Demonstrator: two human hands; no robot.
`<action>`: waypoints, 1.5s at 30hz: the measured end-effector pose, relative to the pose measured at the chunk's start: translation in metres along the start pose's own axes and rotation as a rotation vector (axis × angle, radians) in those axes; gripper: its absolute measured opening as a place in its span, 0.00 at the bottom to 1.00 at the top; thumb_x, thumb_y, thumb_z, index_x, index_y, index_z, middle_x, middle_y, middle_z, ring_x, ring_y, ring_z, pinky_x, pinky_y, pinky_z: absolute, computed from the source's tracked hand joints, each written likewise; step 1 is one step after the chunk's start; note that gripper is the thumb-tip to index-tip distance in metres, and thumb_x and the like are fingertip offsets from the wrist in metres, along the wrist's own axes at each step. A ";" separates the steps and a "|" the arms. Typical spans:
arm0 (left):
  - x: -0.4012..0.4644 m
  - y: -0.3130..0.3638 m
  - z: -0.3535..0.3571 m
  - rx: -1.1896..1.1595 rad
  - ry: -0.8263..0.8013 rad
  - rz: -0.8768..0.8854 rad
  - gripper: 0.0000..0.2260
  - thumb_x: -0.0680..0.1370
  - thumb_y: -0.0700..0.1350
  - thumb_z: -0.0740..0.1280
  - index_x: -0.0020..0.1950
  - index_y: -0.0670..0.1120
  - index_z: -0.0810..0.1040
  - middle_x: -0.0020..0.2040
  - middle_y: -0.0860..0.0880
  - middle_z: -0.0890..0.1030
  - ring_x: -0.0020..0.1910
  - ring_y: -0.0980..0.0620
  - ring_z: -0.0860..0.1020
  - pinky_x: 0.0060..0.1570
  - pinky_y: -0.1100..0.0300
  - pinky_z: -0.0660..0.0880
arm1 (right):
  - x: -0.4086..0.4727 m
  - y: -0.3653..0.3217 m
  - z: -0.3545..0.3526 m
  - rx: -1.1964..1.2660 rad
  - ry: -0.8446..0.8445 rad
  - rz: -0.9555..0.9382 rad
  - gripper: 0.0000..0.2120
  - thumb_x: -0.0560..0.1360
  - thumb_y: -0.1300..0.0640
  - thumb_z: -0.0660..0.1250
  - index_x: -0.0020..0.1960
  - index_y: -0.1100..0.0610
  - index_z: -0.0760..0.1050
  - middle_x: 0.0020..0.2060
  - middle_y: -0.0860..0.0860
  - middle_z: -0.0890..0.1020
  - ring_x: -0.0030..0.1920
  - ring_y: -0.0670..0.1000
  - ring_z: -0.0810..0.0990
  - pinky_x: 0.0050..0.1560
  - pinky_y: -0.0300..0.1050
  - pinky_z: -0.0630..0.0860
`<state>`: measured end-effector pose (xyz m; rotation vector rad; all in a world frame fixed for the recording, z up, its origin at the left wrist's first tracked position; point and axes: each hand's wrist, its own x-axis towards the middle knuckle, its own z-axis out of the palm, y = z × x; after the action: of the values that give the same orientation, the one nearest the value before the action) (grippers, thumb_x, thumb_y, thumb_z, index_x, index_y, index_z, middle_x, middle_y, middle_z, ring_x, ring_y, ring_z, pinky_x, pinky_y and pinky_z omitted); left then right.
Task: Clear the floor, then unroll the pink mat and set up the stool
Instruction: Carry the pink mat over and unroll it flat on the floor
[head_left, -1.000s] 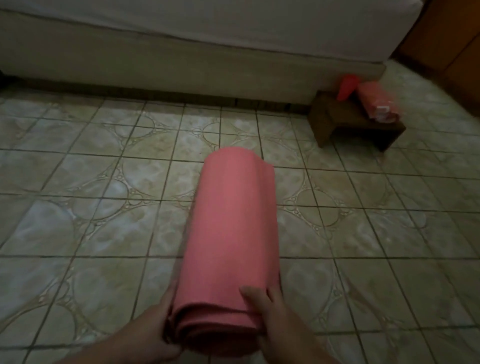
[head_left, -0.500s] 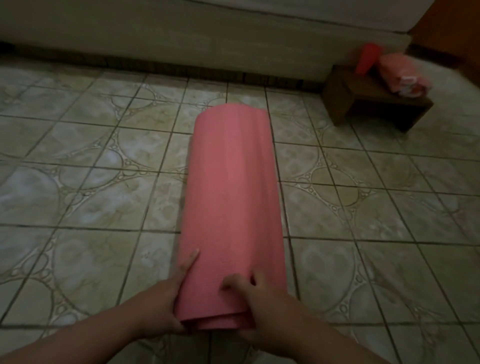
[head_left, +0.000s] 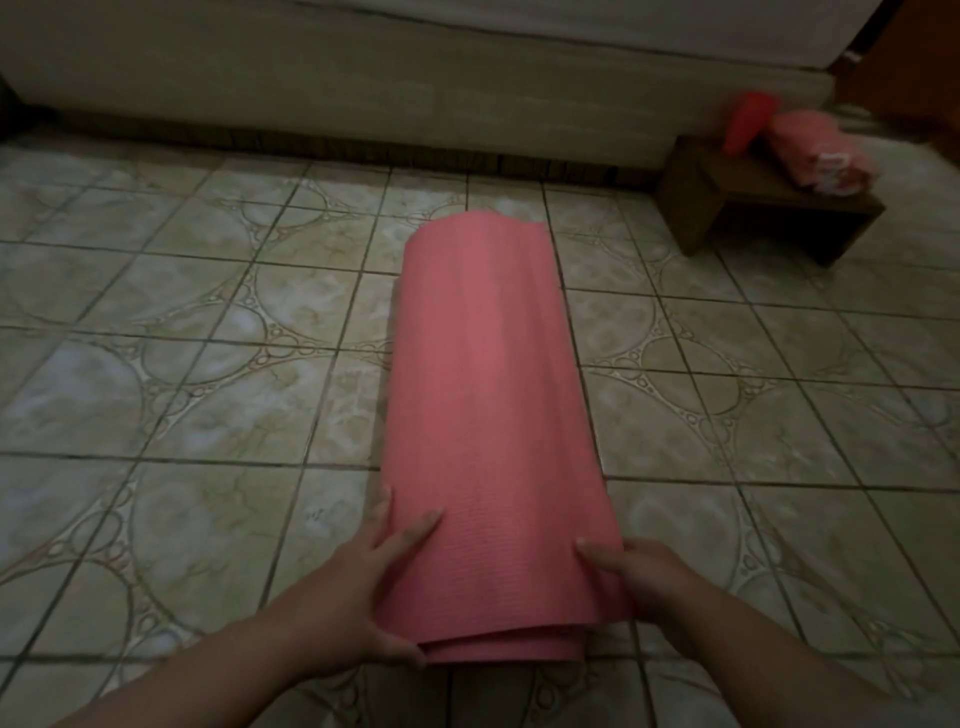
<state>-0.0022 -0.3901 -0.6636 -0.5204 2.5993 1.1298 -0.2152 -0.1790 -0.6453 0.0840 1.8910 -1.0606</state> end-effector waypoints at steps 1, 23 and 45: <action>-0.001 0.000 -0.001 0.000 0.005 -0.014 0.53 0.54 0.66 0.76 0.64 0.79 0.38 0.74 0.54 0.29 0.77 0.54 0.44 0.73 0.61 0.58 | 0.004 0.000 -0.003 0.027 0.045 -0.042 0.17 0.70 0.58 0.73 0.56 0.64 0.79 0.42 0.56 0.86 0.40 0.54 0.85 0.37 0.41 0.79; -0.013 0.012 -0.020 0.452 0.329 -0.199 0.46 0.67 0.51 0.68 0.71 0.64 0.36 0.77 0.41 0.40 0.76 0.34 0.49 0.72 0.43 0.57 | -0.033 -0.058 0.101 -0.300 -0.356 -0.693 0.19 0.82 0.49 0.48 0.71 0.47 0.66 0.70 0.46 0.70 0.69 0.41 0.67 0.70 0.34 0.59; 0.056 -0.040 0.054 0.360 0.052 -0.478 0.45 0.64 0.75 0.60 0.74 0.65 0.41 0.78 0.47 0.36 0.77 0.41 0.41 0.72 0.37 0.51 | 0.007 -0.023 0.022 -1.162 0.672 -0.357 0.29 0.71 0.36 0.52 0.65 0.52 0.64 0.64 0.60 0.71 0.70 0.62 0.62 0.69 0.71 0.52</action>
<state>-0.0309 -0.3874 -0.7460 -1.0171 2.4414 0.4908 -0.2145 -0.2109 -0.6405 -0.6522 2.9348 0.0427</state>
